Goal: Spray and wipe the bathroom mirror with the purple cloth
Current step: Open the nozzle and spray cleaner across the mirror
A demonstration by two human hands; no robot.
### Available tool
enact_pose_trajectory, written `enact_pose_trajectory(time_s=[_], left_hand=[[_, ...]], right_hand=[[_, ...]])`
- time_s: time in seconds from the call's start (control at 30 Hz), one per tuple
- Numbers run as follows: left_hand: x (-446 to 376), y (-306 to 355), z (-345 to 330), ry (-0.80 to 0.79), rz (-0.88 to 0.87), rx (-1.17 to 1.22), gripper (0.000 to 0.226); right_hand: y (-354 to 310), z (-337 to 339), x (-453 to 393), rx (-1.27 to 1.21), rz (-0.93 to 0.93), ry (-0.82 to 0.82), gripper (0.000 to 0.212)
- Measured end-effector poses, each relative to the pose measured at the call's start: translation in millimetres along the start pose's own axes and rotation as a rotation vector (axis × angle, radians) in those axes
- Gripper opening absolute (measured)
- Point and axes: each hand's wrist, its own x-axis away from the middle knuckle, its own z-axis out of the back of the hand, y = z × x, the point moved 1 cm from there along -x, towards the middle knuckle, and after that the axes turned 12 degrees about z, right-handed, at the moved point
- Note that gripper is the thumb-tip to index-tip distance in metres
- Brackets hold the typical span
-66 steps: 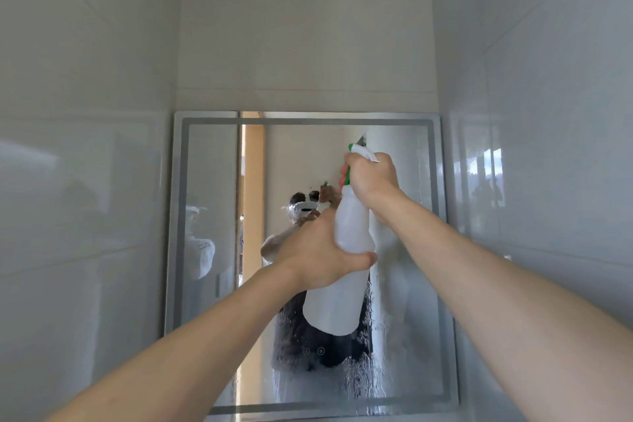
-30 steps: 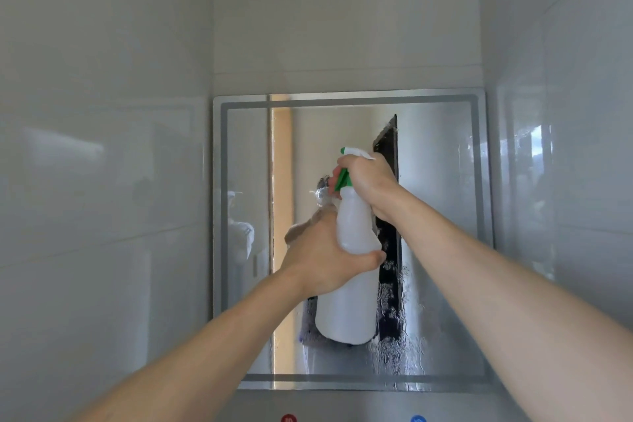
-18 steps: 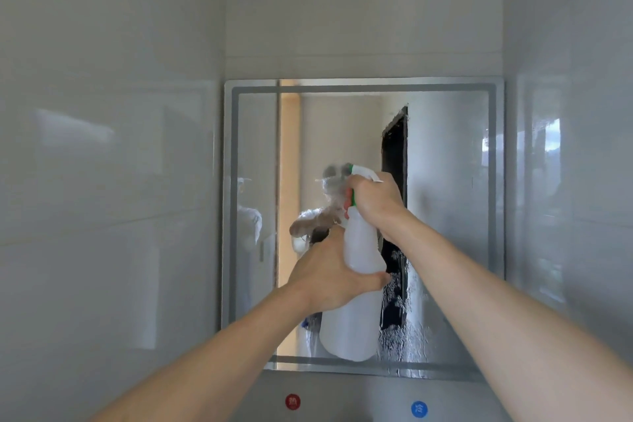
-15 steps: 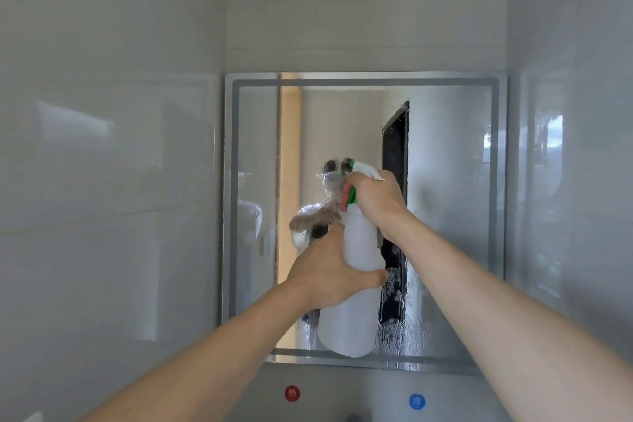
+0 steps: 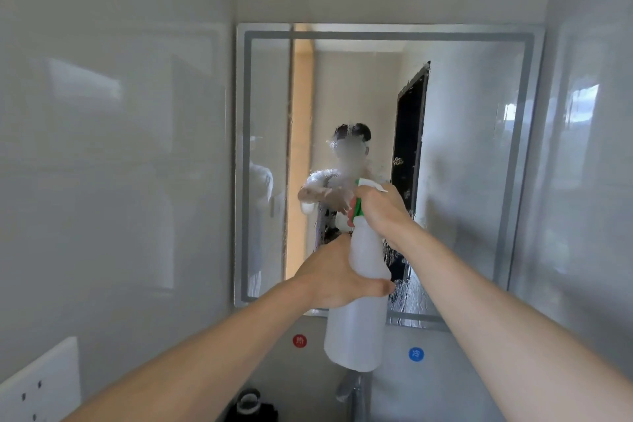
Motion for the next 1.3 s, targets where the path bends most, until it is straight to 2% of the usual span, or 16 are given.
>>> enact_pose_trajectory(time_s=[0.3,0.53,0.7,0.87,0.97,1.1,1.3], left_hand=[[2,-5,-4,0.052,0.024,-0.003,0.076],[21,-28,-25,-0.025,0.076,0.072,0.064],[30,-35,-33,-0.054,0.095,0.103,0.055],[32,-42,-34,-0.020,0.122,0.023,0.073],[35,-48,-34,-0.002,0.148,-0.018,0.075],[46,-66,-53,-0.042,0.187,0.063,0.063],[54,-99,-87,-0.094,0.240,0.154,0.067]], right_hand=[[3,-2,8,-0.050,0.091,0.085,0.030],[31,-14,24,-0.009,-0.039,-0.024,0.027],[47,-21,31,-0.029,-0.091,-0.038,0.025],[50,-22,41,-0.037,-0.043,0.042,0.030],[54,-25,50,-0.067,-0.007,0.089,0.031],[72,-34,67,-0.057,-0.082,0.001,0.031],[101,-41,90,-0.026,-0.158,-0.072,0.032]])
